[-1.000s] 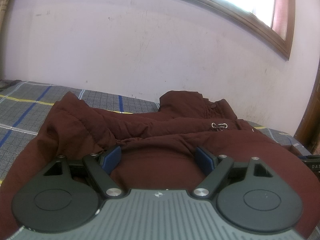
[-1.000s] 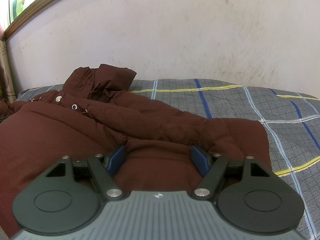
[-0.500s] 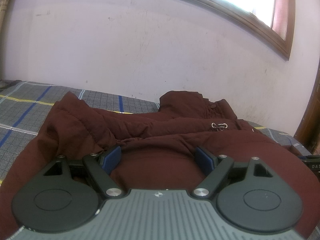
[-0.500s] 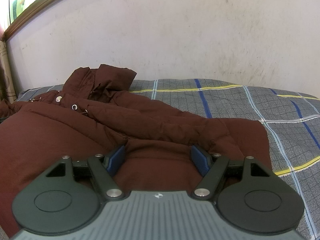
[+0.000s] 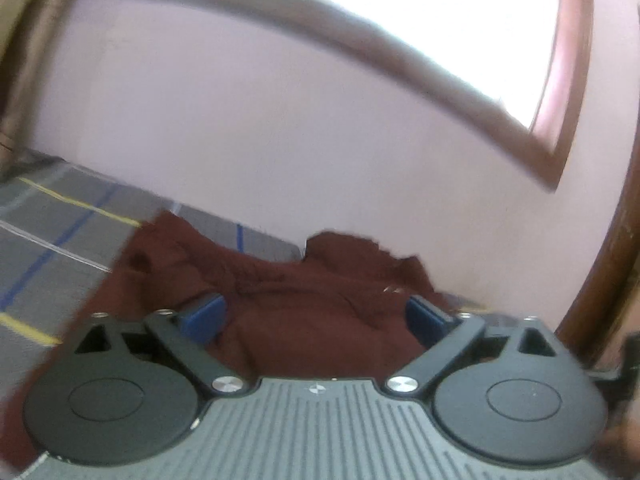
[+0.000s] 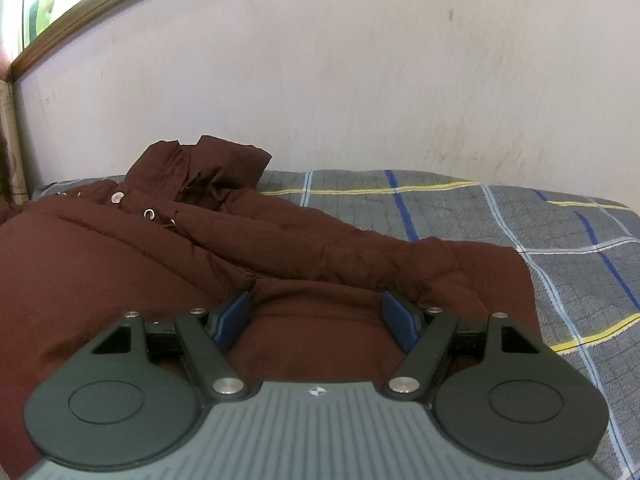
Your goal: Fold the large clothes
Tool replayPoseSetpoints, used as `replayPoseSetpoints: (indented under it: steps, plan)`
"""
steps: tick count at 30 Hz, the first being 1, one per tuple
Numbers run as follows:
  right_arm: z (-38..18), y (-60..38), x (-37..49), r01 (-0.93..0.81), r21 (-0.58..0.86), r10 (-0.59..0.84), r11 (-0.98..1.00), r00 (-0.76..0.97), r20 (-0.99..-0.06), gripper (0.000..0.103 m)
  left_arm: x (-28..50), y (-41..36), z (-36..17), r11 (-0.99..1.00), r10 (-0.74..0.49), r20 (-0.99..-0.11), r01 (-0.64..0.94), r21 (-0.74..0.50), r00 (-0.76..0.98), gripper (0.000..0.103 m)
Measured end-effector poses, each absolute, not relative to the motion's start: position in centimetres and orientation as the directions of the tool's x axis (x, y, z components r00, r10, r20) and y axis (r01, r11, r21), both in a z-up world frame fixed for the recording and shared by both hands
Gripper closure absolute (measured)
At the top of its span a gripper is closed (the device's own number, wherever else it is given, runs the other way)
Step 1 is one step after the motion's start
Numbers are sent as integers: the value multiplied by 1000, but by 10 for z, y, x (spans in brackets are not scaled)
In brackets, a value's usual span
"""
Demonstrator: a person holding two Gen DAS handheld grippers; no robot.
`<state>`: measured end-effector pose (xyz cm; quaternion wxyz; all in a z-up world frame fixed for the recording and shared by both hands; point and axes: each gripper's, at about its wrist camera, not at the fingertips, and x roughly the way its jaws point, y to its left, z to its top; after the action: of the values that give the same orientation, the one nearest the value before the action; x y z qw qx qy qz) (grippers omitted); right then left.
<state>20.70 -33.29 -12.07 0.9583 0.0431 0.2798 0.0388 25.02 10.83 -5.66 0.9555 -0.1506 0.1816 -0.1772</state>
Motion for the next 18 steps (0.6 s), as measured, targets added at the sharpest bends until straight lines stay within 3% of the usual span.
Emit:
replayPoseSetpoints:
  steps: [6, 9, 13, 18]
  plan:
    - [-121, -332, 205, -41, 89, 81, 995, 851, -519, 30, 188, 173, -44, 865, -416, -374, 233, -445, 829, 0]
    - [-121, -329, 203, -32, 71, 64, 997, 856, -513, 30, 183, 208, -63, 799, -458, -426, 151, -582, 780, 0]
    - [-121, -326, 201, -25, 51, 48, 998, 861, -506, 29, 199, 238, -100, 662, -531, -416, 55, -747, 738, 0]
    - [-122, -326, 200, -25, 48, 46, 999, 863, -504, 29, 231, 228, -114, 627, -604, -370, 134, -768, 706, 0]
